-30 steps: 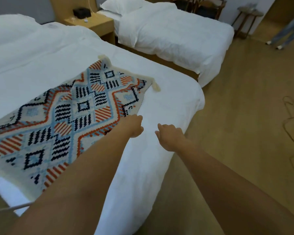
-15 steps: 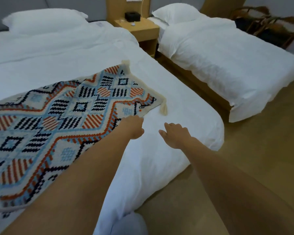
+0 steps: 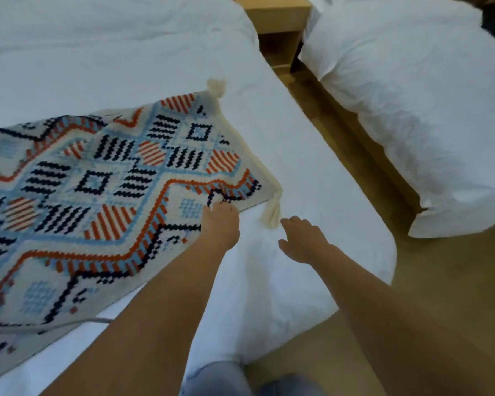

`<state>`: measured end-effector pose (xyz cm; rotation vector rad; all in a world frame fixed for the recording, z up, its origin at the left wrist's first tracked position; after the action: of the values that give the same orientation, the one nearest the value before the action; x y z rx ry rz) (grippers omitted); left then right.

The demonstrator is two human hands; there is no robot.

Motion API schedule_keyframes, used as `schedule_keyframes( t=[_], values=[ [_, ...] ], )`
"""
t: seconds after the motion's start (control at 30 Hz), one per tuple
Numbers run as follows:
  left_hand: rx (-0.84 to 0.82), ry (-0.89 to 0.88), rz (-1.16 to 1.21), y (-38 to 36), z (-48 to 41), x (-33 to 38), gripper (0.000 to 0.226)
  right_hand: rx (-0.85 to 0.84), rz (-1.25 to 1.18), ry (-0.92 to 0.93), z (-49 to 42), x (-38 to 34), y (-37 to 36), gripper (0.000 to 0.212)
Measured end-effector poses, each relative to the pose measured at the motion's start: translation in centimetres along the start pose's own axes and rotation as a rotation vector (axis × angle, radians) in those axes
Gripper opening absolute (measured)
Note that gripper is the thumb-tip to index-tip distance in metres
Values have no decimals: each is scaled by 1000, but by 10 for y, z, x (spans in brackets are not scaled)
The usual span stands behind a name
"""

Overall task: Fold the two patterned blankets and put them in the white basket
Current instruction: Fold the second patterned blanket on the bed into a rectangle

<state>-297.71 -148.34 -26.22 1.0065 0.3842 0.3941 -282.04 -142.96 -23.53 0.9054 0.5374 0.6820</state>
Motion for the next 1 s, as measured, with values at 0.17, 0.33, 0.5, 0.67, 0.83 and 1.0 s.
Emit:
schedule_keyframes(
  t=[0.17, 0.33, 0.5, 0.67, 0.83, 1.0],
  values=[
    [-117, 85, 43, -25, -44, 3, 58, -78, 13, 84, -65, 36, -6, 47],
    [-168, 184, 12, -57, -87, 18, 62, -123, 181, 262, -131, 71, -15, 62],
    [-59, 230, -55, -83, -130, 57, 63, -222, 421, 480, -199, 111, -30, 86],
    [-99, 438, 121, -113, -174, 84, 70, -188, 498, 716, -260, 130, -60, 81],
    [-73, 601, 182, -142, -190, 101, 77, -141, 326, 756, -286, 135, -94, 63],
    [-57, 576, 242, -134, -190, 88, 64, 137, 311, 834, -290, 123, -79, 37]
  ],
)
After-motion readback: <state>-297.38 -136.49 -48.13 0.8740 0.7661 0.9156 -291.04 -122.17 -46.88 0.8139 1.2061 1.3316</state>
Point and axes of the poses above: each hand's wrist, its own z-axis away from the middle knuckle, its own y-axis out of the back of the hand, x = y × z, the point moved 4 cm from there along -z, towards the middle knuckle, and after that the axes turned 14 degrees about y, right-handed, at the moved point
